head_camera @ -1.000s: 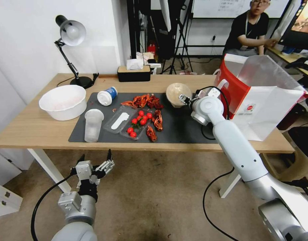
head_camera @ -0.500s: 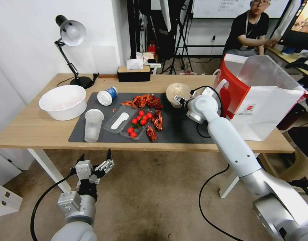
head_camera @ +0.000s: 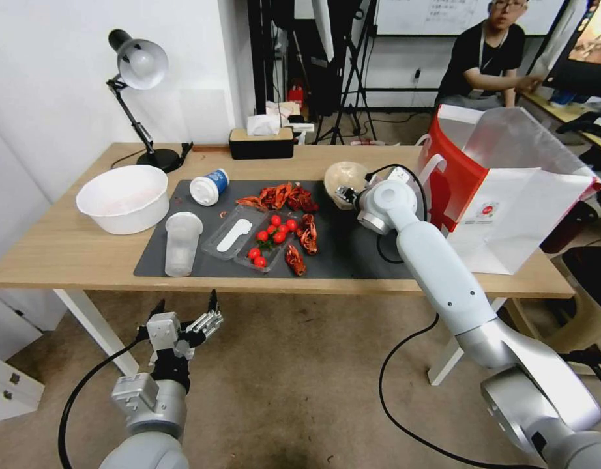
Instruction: Pick up the trash from the table and place it into the takeout bag.
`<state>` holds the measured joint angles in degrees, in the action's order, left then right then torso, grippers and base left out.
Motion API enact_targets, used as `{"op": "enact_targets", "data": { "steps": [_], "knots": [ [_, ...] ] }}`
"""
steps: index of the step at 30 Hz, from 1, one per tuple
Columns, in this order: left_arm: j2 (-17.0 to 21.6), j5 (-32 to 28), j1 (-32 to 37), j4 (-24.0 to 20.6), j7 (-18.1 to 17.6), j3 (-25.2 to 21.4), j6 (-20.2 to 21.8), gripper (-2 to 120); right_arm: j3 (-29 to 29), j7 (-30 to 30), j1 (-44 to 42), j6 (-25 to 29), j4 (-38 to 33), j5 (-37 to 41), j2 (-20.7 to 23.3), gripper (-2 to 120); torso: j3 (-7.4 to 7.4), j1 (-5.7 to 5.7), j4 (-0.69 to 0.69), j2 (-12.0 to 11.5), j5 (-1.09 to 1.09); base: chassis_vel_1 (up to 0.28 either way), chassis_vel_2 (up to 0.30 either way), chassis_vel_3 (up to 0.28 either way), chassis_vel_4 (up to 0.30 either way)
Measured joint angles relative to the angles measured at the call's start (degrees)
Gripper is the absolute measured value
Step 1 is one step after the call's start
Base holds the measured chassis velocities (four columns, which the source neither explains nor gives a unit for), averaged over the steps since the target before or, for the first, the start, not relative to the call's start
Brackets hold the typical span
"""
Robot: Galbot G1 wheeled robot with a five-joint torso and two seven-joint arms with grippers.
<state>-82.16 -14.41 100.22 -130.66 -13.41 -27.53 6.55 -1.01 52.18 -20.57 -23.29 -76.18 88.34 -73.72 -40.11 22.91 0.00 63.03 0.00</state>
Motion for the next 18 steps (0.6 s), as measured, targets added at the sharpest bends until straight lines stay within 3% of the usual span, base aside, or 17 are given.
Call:
{"op": "enact_targets", "data": {
  "steps": [2,13,18],
  "knots": [
    [0.00,0.07,-0.02,0.00,0.06,0.00,0.02,100,0.00,0.00,-0.09,0.01,-0.15,0.00,0.23,56,0.00,0.00,0.00,0.00,0.00,0.000,0.000,0.000,0.000],
    [0.10,0.18,-0.15,-0.06,0.06,0.04,0.11,100,0.17,-0.73,-2.25,0.93,-5.90,-4.30,2.91,10,0.00,0.00,0.00,0.00,0.00,0.000,0.000,0.000,0.000],
    [-0.14,0.28,-0.34,-0.43,0.11,0.08,0.35,100,0.61,-1.82,-3.23,1.35,-8.78,-7.44,4.02,2,0.00,0.00,0.00,0.00,0.00,0.000,0.000,0.000,0.000]
  ]
}}
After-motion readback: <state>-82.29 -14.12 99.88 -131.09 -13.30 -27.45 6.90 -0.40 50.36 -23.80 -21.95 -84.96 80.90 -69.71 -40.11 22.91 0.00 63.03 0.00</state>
